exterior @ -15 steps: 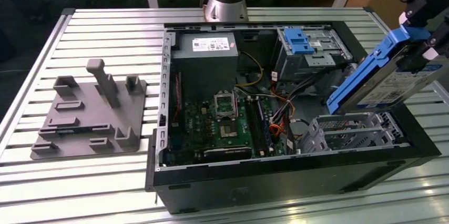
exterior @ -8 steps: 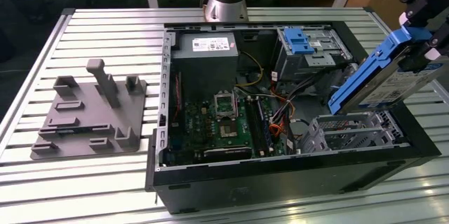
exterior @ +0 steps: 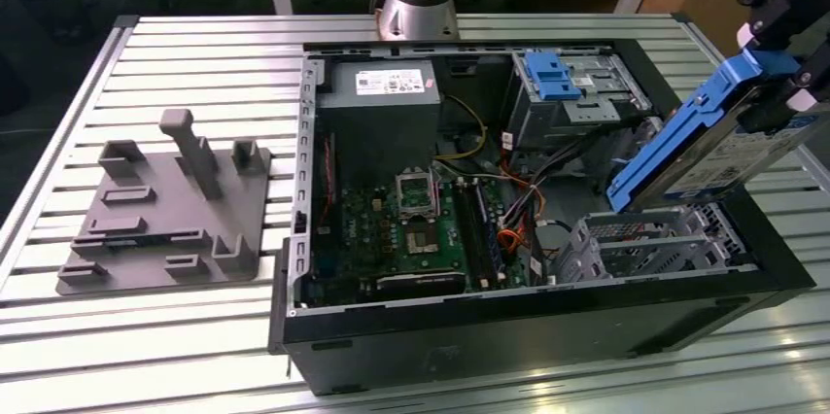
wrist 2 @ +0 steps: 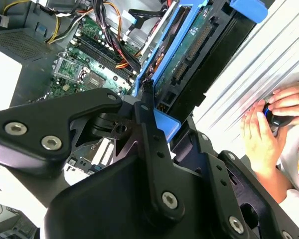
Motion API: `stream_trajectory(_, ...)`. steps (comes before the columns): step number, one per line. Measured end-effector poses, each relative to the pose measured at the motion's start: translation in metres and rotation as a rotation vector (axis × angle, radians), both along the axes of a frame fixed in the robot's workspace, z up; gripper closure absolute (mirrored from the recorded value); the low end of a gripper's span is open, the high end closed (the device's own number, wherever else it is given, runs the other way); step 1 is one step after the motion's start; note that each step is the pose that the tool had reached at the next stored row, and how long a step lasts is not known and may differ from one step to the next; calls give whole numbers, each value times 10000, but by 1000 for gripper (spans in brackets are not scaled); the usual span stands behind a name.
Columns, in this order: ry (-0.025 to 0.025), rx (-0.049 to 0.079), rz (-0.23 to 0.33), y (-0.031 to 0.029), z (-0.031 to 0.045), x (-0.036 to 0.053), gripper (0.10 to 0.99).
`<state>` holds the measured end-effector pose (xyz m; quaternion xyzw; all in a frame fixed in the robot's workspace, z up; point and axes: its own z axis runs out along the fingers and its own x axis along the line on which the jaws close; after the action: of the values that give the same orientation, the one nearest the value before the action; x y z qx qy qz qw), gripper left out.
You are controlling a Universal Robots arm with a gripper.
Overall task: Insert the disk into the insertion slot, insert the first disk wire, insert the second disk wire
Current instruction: 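Insert the disk into the insertion slot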
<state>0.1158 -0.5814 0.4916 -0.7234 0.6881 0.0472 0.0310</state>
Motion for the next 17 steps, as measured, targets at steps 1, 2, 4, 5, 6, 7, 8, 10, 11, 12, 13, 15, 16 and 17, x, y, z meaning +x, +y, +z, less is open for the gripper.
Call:
stream_trajectory(1, 1, -2, 0, 8, 0, 0, 722)
stream_trajectory(2, 0, 0, 0, 20, -1, 0, 722)
stream_trajectory(4, 0, 0, 0, 40, -4, 0, 722)
stream_trajectory(5, 0, 0, 0, 48, -5, 0, 722)
stream_trajectory(6, 1, -1, -1, 52, -7, 1, 722)
stream_trajectory(7, 1, 0, 0, 52, -10, 5, 722)
stream_trajectory(8, 0, -1, -1, 52, -12, 12, 722)
stream_trajectory(10, 0, -1, -5, 53, -18, 31, 722)
stream_trajectory(11, 1, 0, -8, 53, -23, 38, 722)
stream_trajectory(12, 1, 0, -11, 53, -27, 43, 722)
stream_trajectory(13, 0, -2, -12, 53, -30, 46, 722)
stream_trajectory(15, 0, -1, -15, 52, -42, 46, 722)
stream_trajectory(16, 0, -1, -14, 52, -49, 47, 722)
stream_trajectory(17, 0, 0, -13, 52, -56, 48, 722)
